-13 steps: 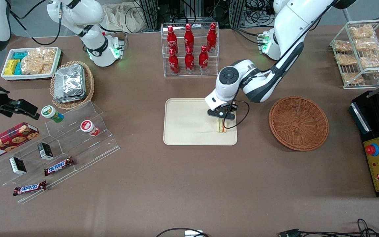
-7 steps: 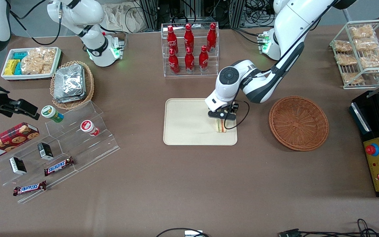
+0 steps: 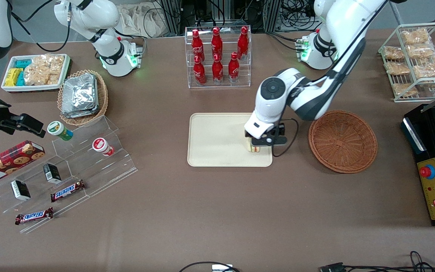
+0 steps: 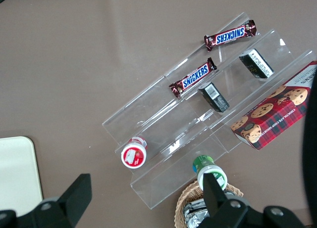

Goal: Place sandwich from basket to tray

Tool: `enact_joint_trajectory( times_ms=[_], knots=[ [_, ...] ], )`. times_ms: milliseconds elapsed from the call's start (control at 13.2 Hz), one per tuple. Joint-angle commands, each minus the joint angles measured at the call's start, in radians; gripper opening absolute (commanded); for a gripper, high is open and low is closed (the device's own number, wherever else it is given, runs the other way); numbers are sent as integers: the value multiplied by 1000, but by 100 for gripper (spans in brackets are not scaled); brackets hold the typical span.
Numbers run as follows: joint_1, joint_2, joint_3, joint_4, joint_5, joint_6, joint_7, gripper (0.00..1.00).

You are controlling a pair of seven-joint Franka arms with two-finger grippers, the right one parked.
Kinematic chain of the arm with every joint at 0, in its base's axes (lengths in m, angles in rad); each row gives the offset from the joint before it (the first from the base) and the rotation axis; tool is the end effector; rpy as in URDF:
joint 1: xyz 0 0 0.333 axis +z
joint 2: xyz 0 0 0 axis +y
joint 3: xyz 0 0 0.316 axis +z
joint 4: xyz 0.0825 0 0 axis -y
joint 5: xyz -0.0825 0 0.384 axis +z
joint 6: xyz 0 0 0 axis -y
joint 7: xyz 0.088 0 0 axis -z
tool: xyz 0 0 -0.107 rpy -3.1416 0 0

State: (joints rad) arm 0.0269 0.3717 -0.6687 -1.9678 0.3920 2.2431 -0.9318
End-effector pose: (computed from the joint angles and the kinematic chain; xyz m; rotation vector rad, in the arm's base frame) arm 0.5025 -0.3395 0.3195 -3.0868 -0.1183 -0.0914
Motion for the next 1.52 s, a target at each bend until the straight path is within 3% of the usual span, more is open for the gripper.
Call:
enact_joint_trajectory(
  times_ms=[0, 152, 455, 1061, 1288, 1439],
  knots=[
    [27, -42, -2, 126, -48, -135, -19, 100],
    [66, -36, -3, 229, -50, -252, -9, 100],
    [125, -39, -5, 331, -68, -321, -4, 100],
    [202, -43, -5, 380, -85, -379, 104, 100],
    [245, -60, 3, 431, -163, -442, 252, 100],
    [228, -118, 107, 426, -240, -462, 335, 100]
  ],
)
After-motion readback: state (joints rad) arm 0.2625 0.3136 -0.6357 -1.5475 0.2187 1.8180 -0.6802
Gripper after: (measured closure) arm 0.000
